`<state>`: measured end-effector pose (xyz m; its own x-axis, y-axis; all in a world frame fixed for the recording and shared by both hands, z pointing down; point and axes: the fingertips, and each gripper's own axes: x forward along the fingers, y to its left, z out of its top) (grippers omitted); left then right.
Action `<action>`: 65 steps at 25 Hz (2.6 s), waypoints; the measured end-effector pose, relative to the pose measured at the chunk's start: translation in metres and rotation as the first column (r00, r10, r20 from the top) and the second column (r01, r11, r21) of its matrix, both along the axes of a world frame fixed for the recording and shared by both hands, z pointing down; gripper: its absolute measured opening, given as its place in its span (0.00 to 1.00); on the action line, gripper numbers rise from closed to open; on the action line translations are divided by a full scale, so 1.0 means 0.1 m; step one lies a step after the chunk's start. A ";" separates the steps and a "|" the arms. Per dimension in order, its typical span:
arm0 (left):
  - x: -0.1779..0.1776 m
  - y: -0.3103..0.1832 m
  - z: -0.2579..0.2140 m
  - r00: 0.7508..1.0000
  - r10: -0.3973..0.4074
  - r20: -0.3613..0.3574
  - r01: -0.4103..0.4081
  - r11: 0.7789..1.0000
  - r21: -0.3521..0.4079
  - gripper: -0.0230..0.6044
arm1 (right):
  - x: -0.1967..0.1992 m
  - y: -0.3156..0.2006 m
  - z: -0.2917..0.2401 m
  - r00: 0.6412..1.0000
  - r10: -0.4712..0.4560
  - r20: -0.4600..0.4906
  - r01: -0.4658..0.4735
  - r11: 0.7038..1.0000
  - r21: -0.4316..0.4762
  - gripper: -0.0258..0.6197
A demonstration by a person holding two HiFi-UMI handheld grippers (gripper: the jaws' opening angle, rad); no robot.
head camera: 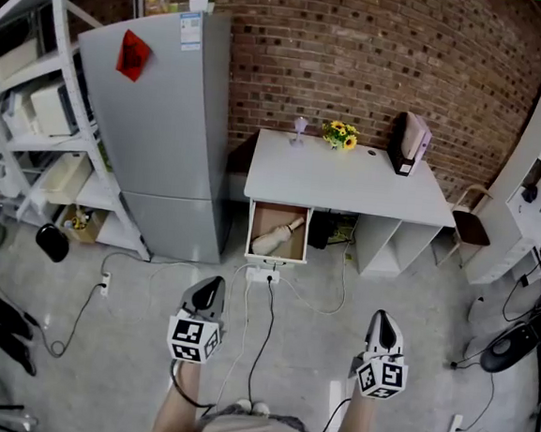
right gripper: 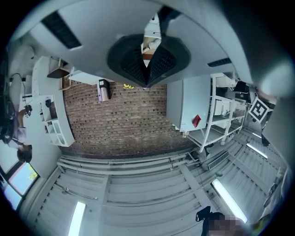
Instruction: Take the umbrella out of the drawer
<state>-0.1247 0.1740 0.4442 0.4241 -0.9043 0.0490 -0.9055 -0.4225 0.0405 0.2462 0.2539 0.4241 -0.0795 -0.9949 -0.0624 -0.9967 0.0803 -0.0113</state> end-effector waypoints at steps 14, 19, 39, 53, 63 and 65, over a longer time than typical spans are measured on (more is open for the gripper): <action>-0.01 0.06 0.06 1.000 0.007 -0.002 -0.007 1.000 -0.009 0.08 | -0.13 0.03 -0.02 0.996 -0.067 0.052 0.065 0.997 0.036 0.34; 0.00 0.09 0.03 1.000 0.011 -0.001 -0.011 1.000 -0.014 0.08 | -0.18 0.04 -0.11 0.992 -0.089 0.088 0.084 0.994 0.065 0.65; -0.19 0.06 0.17 1.000 0.023 -0.003 -0.023 0.999 -0.027 0.08 | -0.40 0.04 0.01 0.981 -0.100 0.167 0.086 0.992 0.091 0.89; -0.30 -0.29 0.32 1.000 0.019 0.004 -0.019 0.999 -0.044 0.08 | -0.48 -0.34 0.09 0.979 -0.106 0.176 0.090 0.991 0.097 0.89; -0.11 -1.03 0.32 1.000 0.010 0.008 -0.009 0.999 -0.030 0.08 | -0.32 -1.14 0.12 0.976 -0.129 0.177 0.110 0.987 0.113 0.89; -0.04 -1.26 0.35 1.000 0.010 0.010 -0.010 0.999 -0.033 0.08 | -0.27 -1.39 0.17 0.974 -0.133 0.184 0.114 0.987 0.110 0.89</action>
